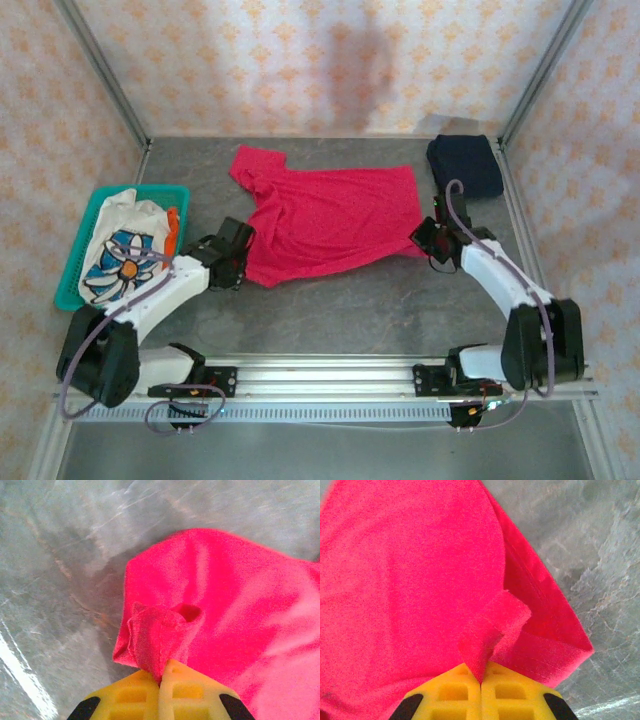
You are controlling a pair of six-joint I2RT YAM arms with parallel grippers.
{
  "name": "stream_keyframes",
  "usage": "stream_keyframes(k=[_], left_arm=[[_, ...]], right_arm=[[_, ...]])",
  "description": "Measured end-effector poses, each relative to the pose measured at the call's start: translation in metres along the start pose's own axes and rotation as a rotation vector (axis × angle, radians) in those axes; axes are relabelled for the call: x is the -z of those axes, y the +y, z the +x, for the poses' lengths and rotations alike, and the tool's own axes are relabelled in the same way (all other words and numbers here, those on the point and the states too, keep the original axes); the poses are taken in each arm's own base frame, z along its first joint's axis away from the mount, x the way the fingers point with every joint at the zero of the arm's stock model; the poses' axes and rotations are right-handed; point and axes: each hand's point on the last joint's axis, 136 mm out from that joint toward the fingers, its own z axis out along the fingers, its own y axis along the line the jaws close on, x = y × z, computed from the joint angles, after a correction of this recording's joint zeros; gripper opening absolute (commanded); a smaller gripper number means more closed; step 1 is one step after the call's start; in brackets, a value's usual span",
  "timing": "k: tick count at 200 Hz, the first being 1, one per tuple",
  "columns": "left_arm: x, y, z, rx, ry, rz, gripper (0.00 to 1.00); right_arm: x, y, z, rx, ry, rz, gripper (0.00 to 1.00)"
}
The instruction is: Fold and stack the t-shirts
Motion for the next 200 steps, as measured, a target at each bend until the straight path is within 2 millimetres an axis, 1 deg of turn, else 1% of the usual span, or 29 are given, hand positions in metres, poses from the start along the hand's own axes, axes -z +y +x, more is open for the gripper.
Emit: stream_keyframes(k=[4,17,24,28,31,34,50,61,73,80,87,100,112,125,139,143,157,162,172,175,185,189,196,200], left_arm=[[0.005,-0.004,-0.002,0.000,-0.006,0.015,0.00],[0.024,-0.015,-0.011,-0.010,-0.031,0.060,0.00],[0.036,-0.021,-0.016,-0.016,-0.043,0.086,0.00],[0.043,-0.024,-0.019,-0.020,-0.053,0.102,0.00],[0.048,-0.025,-0.021,-0.021,-0.060,0.112,0.00],[0.054,-0.028,-0.024,-0.024,-0.066,0.125,0.00],[0.084,-0.037,-0.037,-0.035,-0.102,0.195,0.00],[0.103,-0.043,-0.044,-0.039,-0.120,0.240,0.00],[0.120,-0.050,-0.049,-0.049,-0.136,0.277,0.00],[0.126,-0.054,-0.052,-0.056,-0.144,0.287,0.00],[0.130,-0.057,-0.053,-0.062,-0.155,0.294,0.00],[0.130,-0.063,-0.056,-0.082,-0.179,0.287,0.00],[0.123,-0.067,-0.058,-0.109,-0.203,0.257,0.00],[0.111,-0.075,-0.059,-0.141,-0.224,0.212,0.00],[0.096,-0.094,-0.064,-0.159,-0.245,0.176,0.00],[0.091,-0.101,-0.065,-0.167,-0.249,0.166,0.00],[0.077,-0.130,-0.072,-0.176,-0.265,0.148,0.00],[0.071,-0.142,-0.075,-0.181,-0.268,0.144,0.00],[0.062,-0.169,-0.079,-0.185,-0.268,0.151,0.00],[0.057,-0.179,-0.081,-0.188,-0.269,0.150,0.00],[0.050,-0.207,-0.086,-0.193,-0.270,0.161,0.00],[0.045,-0.222,-0.089,-0.198,-0.275,0.170,0.00],[0.042,-0.244,-0.093,-0.201,-0.280,0.186,0.00],[0.041,-0.257,-0.095,-0.200,-0.284,0.201,0.00]], right_arm=[[0.005,0.001,-0.001,0.002,-0.018,-0.010,0.00],[0.031,0.005,-0.007,0.007,-0.095,-0.061,0.00],[0.049,0.007,-0.011,0.010,-0.144,-0.089,0.00],[0.062,0.009,-0.015,0.013,-0.181,-0.111,0.00],[0.068,0.010,-0.016,0.015,-0.197,-0.120,0.00],[0.079,0.011,-0.019,0.017,-0.229,-0.139,0.00],[0.122,0.018,-0.030,0.027,-0.344,-0.207,0.00],[0.145,0.021,-0.035,0.034,-0.393,-0.231,0.00],[0.165,0.027,-0.040,0.041,-0.429,-0.254,0.00],[0.172,0.030,-0.043,0.043,-0.441,-0.261,0.00],[0.174,0.032,-0.044,0.045,-0.444,-0.264,0.00],[0.168,0.033,-0.046,0.049,-0.433,-0.245,0.00],[0.152,0.032,-0.048,0.058,-0.401,-0.202,0.00],[0.127,0.034,-0.054,0.070,-0.352,-0.142,0.00],[0.097,0.042,-0.072,0.073,-0.318,-0.096,0.00],[0.085,0.045,-0.078,0.075,-0.305,-0.083,0.00],[0.051,0.055,-0.100,0.072,-0.275,-0.058,0.00],[0.038,0.060,-0.110,0.070,-0.263,-0.051,0.00],[0.019,0.071,-0.129,0.066,-0.259,-0.053,0.00],[0.010,0.076,-0.137,0.065,-0.256,-0.055,0.00],[-0.004,0.089,-0.158,0.065,-0.263,-0.068,0.00],[-0.010,0.096,-0.167,0.065,-0.267,-0.079,0.00],[-0.017,0.107,-0.183,0.066,-0.277,-0.096,0.00],[-0.018,0.114,-0.191,0.067,-0.290,-0.106,0.00]])
